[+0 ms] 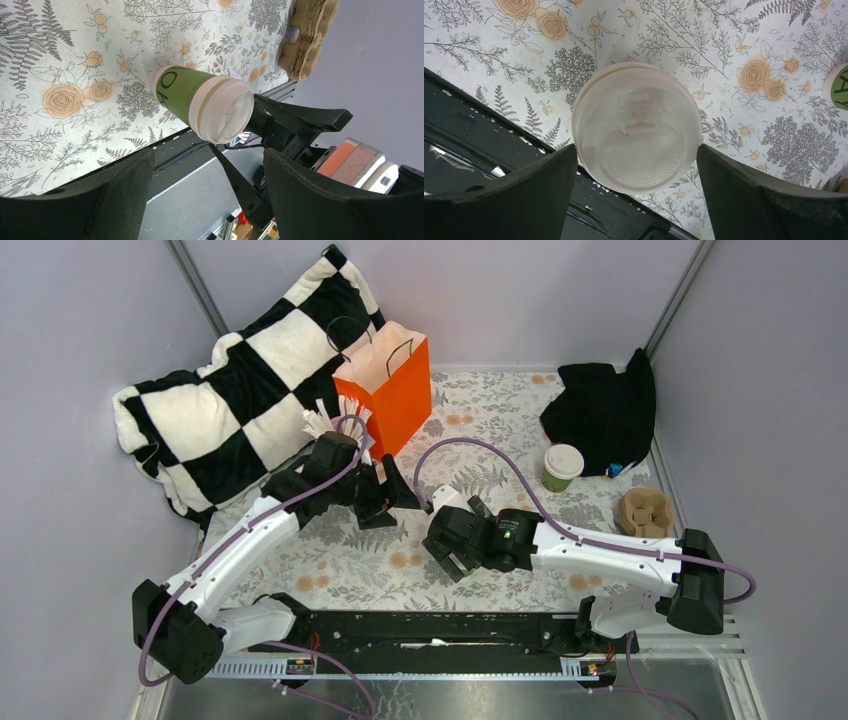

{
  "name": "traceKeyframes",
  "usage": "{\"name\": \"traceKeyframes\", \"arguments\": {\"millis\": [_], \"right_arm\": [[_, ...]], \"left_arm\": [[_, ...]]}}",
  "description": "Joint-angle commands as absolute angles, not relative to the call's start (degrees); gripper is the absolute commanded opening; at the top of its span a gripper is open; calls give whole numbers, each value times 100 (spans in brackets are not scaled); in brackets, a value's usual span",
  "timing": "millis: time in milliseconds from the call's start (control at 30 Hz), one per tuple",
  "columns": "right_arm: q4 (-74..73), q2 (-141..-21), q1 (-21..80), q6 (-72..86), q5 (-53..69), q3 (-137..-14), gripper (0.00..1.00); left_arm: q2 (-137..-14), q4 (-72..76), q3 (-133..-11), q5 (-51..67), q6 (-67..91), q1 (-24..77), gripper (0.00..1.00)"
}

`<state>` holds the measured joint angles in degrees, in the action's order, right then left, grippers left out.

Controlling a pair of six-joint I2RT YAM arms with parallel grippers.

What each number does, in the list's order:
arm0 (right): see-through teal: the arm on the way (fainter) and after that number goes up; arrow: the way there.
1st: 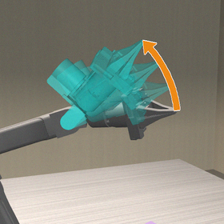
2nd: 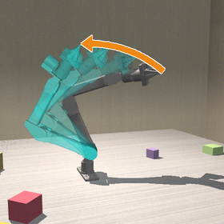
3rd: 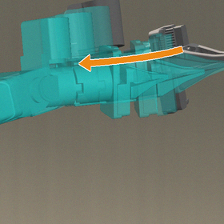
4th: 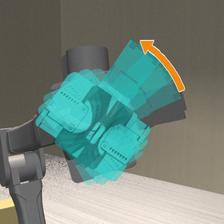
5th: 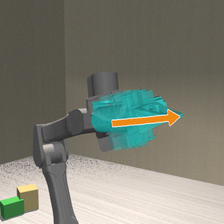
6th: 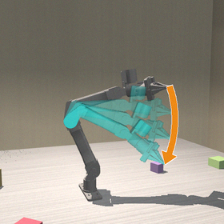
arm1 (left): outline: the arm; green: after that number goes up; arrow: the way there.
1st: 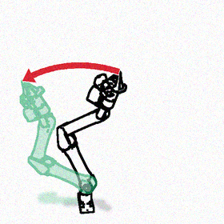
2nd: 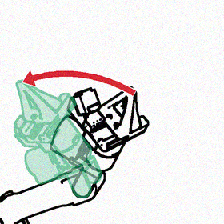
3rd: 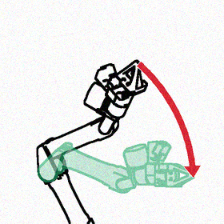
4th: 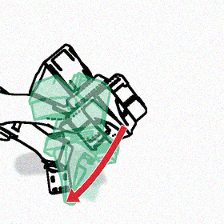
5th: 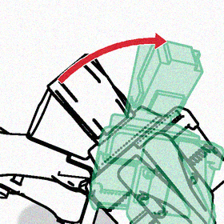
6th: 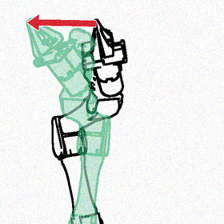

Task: Pack the takeout coffee

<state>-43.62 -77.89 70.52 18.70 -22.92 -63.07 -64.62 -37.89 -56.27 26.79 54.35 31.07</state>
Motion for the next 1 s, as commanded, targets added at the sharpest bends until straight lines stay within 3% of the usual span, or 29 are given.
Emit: {"name": "traceKeyframes", "arguments": {"millis": [0,967], "right_arm": [[-4190,-7736,7084,1921,-2399,-6264,94],[-4055,-7763,7066,1847,-2462,-6187,96]], "left_arm": [[-6495,-3740,-5884,2768,5350,3120,84],[-6503,-3743,-5880,2768,5361,3120,84]]}}
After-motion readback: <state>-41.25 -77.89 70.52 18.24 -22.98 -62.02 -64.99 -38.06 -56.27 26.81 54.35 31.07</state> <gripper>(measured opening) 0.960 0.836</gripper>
